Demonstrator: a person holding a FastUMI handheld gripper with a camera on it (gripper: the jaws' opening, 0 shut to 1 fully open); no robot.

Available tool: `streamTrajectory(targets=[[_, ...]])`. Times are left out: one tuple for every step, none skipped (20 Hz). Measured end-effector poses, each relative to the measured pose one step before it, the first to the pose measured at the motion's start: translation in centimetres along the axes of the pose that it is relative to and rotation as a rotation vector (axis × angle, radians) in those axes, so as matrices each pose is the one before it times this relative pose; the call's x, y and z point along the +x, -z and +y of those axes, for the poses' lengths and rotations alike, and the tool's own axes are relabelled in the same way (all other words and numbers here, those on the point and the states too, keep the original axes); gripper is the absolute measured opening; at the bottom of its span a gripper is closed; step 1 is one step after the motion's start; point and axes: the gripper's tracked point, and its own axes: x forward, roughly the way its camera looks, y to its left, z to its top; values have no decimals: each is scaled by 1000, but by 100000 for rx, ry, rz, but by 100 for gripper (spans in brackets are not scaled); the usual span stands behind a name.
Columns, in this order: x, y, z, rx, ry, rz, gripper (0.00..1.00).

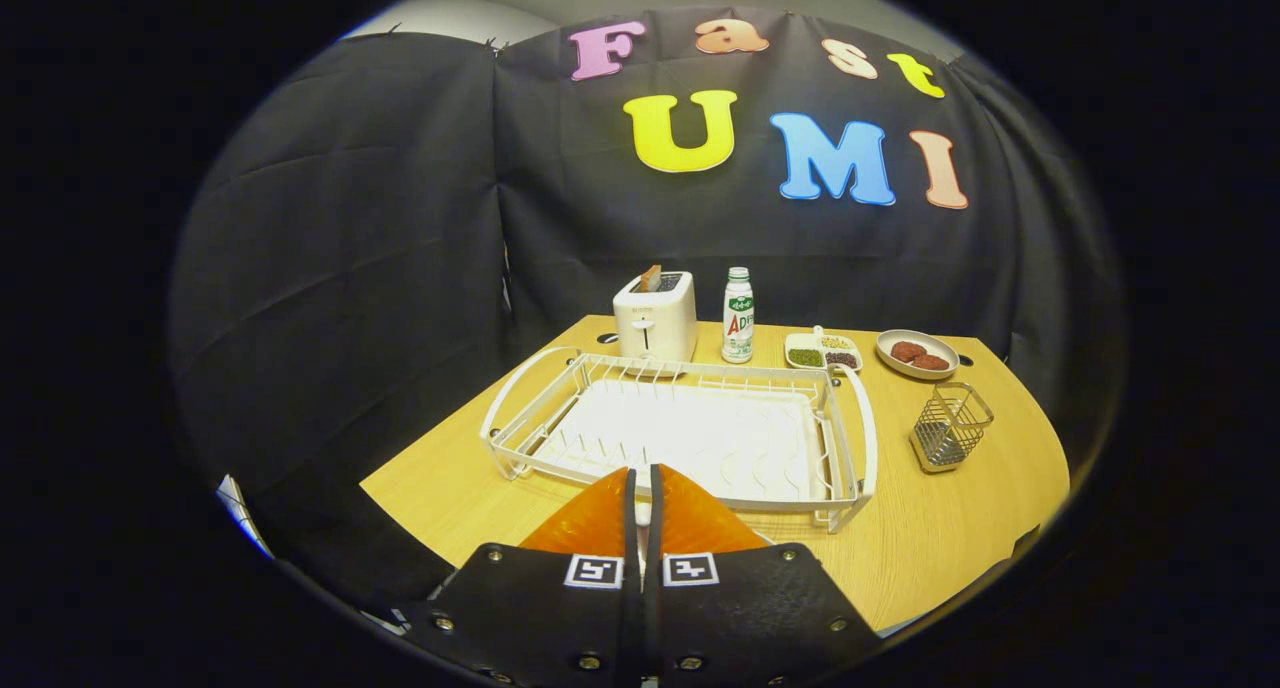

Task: Take the plate from the dish rack, then take the spoon from the basket and place it into the plate.

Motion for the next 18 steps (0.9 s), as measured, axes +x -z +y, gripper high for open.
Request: streamTrajectory(targets=[[203,101,-44,-430,-2,499,1],[-40,49,-88,-177,-79,95,1],[2,-149,-67,33,319,-48,4],[0,2,-192,-18,859,135,4],[-92,48,-155,215,451,396,7],[-66,56,-78,629,337,-211,8],[182,-29,-193,628,217,293,10],[-26,-64,-62,673,12,-61,10],[48,60,-207,449,526,264,11],[-123,2,-408,284,735,56,11],[27,-145,-230,184,530,324,11],[42,-129,-79,158,364,-75,11],[-96,-189,-197,18,217,-459,11],[-96,-651,-246,-89,328,-1568,11],[-151,-837,-109,-5,204,-1573,12],[-53,-696,-92,111,344,-1631,13],[176,-786,-274,191,668,-1326,16],[-31,-512,-257,472,569,-954,17]])
